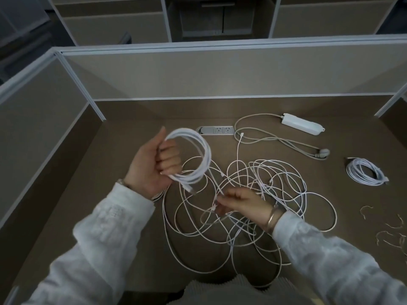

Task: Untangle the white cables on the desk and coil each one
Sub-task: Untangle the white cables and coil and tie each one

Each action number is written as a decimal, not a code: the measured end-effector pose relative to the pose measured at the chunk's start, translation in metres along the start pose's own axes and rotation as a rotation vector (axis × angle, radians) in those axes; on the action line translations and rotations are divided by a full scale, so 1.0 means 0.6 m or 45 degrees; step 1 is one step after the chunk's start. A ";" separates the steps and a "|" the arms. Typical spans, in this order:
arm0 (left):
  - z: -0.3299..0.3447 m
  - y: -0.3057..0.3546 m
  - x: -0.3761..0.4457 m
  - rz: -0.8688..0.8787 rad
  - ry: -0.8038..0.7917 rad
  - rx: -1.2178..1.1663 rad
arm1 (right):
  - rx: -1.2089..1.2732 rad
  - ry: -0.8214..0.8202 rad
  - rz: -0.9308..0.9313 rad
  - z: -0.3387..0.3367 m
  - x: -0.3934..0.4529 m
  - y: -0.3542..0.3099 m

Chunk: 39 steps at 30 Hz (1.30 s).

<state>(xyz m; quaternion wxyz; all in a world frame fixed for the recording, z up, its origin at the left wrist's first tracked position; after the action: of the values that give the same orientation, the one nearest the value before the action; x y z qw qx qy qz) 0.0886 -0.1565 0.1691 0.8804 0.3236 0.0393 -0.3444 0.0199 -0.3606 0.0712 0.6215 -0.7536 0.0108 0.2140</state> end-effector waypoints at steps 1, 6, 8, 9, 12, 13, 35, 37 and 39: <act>-0.004 0.019 -0.005 0.062 0.023 -0.002 | -0.200 0.063 -0.066 -0.005 0.006 0.016; -0.022 0.092 -0.029 0.245 -0.056 -0.074 | -0.629 0.402 -0.180 -0.071 0.033 0.052; -0.025 0.097 -0.032 0.306 0.072 0.019 | -0.666 0.534 -0.232 -0.093 0.030 0.033; -0.025 0.094 -0.031 0.330 0.171 0.100 | -0.649 0.579 -0.254 -0.101 0.028 0.017; -0.022 0.072 -0.021 0.347 0.328 0.250 | -0.414 0.665 -0.312 -0.113 0.017 -0.050; -0.024 0.064 -0.017 0.342 0.351 0.278 | -0.332 0.684 -0.361 -0.115 0.009 -0.080; -0.065 0.050 0.013 0.331 0.431 0.142 | -1.502 -0.032 -0.317 -0.022 -0.086 -0.148; -0.061 0.040 0.018 0.301 0.421 0.129 | -1.446 -0.106 -0.397 -0.003 -0.088 -0.158; -0.057 0.028 0.024 0.266 0.401 0.147 | -1.328 -0.165 -0.426 0.011 -0.082 -0.168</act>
<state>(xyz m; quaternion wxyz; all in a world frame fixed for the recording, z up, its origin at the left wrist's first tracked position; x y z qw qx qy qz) 0.1155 -0.1355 0.1472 0.8744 0.4256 0.1229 -0.1979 0.0018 -0.3439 0.1807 0.1908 -0.9383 -0.2547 0.1352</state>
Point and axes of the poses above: each hand's wrist, its own x-axis towards the middle knuckle, its own z-axis out of the palm, y = z × x, the point moved 2 cm from there along x, towards the middle knuckle, and after that the axes turned 1 degree about y, right-handed, at the moved point
